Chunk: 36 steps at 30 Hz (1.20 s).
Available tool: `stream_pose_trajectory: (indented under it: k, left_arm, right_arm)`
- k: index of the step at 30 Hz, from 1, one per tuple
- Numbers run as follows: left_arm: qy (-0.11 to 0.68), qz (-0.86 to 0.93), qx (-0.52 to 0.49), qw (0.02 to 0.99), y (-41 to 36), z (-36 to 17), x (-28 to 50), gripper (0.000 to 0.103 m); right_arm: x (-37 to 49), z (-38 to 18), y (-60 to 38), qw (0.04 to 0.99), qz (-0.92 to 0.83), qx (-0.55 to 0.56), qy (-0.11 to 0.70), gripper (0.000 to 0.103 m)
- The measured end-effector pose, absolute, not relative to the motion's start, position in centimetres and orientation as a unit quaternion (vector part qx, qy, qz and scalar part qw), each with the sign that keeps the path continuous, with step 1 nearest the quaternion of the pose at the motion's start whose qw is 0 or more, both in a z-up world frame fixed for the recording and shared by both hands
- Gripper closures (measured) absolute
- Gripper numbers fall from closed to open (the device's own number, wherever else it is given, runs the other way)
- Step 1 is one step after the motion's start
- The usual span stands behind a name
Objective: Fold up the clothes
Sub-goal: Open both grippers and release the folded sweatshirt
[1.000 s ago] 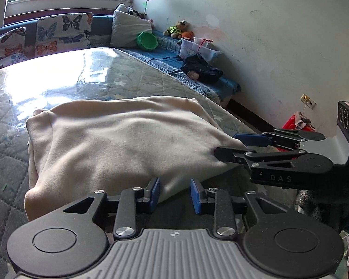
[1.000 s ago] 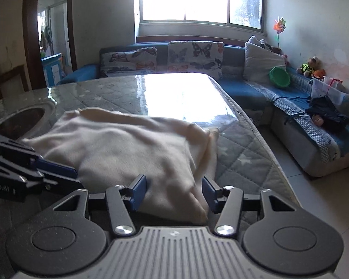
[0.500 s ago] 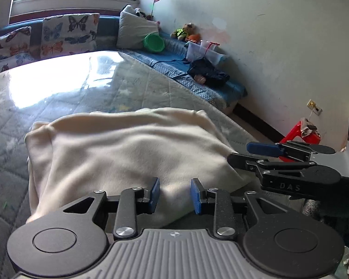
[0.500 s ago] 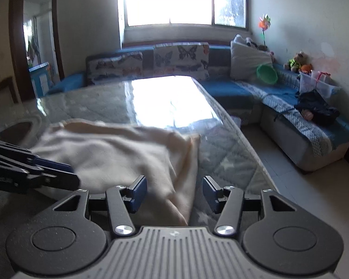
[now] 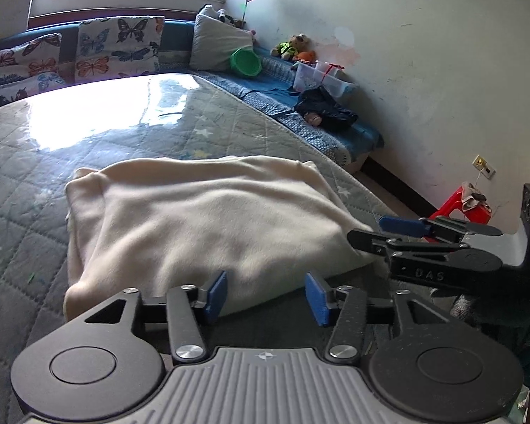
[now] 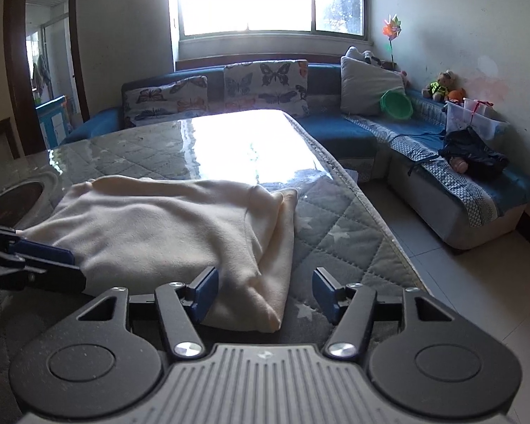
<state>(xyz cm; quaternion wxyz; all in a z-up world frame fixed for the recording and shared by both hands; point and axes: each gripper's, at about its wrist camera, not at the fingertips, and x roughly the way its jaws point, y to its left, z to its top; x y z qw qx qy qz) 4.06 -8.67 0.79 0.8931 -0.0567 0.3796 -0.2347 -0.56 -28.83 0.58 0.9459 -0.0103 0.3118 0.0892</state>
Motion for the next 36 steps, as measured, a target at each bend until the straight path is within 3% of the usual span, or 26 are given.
stream_pose_trajectory:
  k: [5,7,10,16,23,36]
  left_arm:
    - [0.384,-0.225,-0.056,0.894,-8.0,1.0,3.2,0.042]
    - [0.383,-0.223,-0.054,0.895,-7.7,1.1,2.8,0.039]
    - [0.380,-0.216,-0.052,0.898,-7.2,1.2,2.2,0.033]
    - [0.374,-0.199,-0.048,0.905,-6.2,1.4,1.1,0.017]
    - [0.358,-0.189,-0.043,0.913,-5.4,1.8,-0.4,0.000]
    - [0.338,-0.168,-0.039,0.925,-4.0,1.9,-2.7,0.000]
  right_arm:
    - [-1.5,1.0,-28.2,0.948,0.092,-0.010,0.306,0.027]
    - [-1.8,1.1,-27.9,0.948,0.094,-0.009,0.305,0.017]
    - [-2.4,1.2,-27.3,0.949,0.096,-0.012,0.300,0.015]
    - [-3.3,1.5,-26.1,0.953,0.092,-0.010,0.288,0.000]
    - [-4.3,1.8,-25.7,0.956,0.089,0.009,0.278,0.000]
    - [-6.8,2.2,-24.8,0.956,0.101,0.051,0.271,0.000]
